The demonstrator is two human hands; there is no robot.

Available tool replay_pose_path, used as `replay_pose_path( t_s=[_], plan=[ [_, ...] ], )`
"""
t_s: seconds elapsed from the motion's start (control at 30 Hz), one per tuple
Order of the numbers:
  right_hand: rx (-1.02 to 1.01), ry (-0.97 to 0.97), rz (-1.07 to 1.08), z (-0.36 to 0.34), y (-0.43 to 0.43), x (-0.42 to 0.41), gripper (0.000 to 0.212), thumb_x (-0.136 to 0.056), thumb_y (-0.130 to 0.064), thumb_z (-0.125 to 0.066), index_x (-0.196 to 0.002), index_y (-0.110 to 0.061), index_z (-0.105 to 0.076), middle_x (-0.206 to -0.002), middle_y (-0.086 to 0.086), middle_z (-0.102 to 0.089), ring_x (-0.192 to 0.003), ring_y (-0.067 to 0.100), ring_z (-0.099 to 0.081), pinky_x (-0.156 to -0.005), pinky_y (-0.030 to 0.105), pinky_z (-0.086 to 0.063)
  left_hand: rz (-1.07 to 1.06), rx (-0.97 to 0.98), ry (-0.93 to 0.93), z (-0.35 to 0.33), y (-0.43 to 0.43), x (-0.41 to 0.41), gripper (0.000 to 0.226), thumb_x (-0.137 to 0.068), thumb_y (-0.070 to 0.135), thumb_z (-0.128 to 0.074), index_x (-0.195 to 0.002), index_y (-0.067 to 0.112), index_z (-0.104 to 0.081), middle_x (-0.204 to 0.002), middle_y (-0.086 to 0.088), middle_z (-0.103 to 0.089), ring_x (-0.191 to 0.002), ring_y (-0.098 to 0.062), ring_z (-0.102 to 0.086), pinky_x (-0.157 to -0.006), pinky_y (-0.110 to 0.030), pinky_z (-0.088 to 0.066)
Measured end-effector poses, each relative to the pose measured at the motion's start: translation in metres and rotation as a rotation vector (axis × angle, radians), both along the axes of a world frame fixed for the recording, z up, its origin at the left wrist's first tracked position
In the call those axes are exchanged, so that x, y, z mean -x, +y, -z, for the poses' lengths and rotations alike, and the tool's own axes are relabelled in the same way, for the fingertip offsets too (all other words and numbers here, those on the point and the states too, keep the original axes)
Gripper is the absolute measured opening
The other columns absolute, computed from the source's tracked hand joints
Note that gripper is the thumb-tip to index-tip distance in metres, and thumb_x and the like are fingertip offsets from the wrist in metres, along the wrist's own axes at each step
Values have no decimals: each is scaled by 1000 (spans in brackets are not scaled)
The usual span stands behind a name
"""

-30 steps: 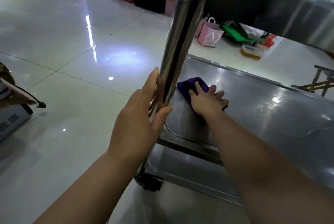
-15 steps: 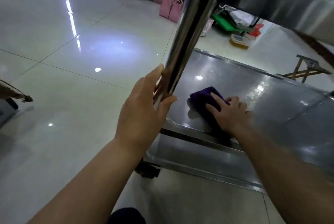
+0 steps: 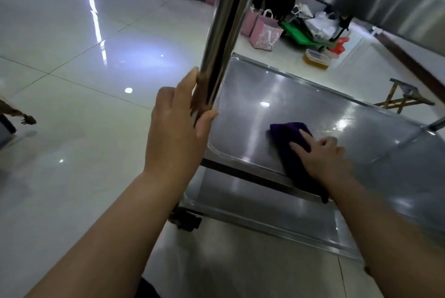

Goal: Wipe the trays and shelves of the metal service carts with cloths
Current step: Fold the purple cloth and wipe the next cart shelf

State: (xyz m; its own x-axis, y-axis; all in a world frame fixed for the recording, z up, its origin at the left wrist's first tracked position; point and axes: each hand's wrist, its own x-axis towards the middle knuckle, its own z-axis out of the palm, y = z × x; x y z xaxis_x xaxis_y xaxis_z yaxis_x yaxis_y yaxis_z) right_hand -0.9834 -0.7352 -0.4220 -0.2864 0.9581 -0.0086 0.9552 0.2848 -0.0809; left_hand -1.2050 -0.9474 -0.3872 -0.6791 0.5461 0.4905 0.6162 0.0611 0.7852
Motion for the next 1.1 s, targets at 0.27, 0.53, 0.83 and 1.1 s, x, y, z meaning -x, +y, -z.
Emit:
replay_pose_path(
  t_s=[0.27,0.53,0.83,1.1],
  plan=[
    [-102,-55,-400,28,-24,28,73,-74,-85,-8,-141,-53,-8,-126,-1,-18,-111,26,-23,-90,43,-22,-162,120,425,37,17,-69,30,-74,21,-74,-97,11,-58,-102,-15,-57,-92,-28,-47,-78,-30,-39],
    [-166,-63,-243,18,53,-63,47,-93,-60,-30,-138,-46,-31,-150,0,-17,-133,33,-18,-107,52,-16,137,609,400,62,42,-96,35,-95,43,-36,-110,25,-62,-103,4,-59,-92,-16,-53,-81,-29,-46],
    [-72,-4,-543,23,41,2,52,-92,-64,-15,-142,-56,-6,-158,-11,-10,-138,29,-20,-107,49,-16,-26,655,490,76,53,-123,34,-94,38,-42,-104,19,-68,-96,-11,-59,-90,-33,-51,-93,-51,-38],
    [-55,-32,-206,13,122,-52,46,-97,-53,-24,-143,-49,-21,-156,-10,-19,-128,34,-33,-105,50,-29,-21,678,431,75,58,-132,37,-95,31,-38,-105,12,-67,-104,-10,-61,-110,-33,-49,-102,-54,-32]
  ],
)
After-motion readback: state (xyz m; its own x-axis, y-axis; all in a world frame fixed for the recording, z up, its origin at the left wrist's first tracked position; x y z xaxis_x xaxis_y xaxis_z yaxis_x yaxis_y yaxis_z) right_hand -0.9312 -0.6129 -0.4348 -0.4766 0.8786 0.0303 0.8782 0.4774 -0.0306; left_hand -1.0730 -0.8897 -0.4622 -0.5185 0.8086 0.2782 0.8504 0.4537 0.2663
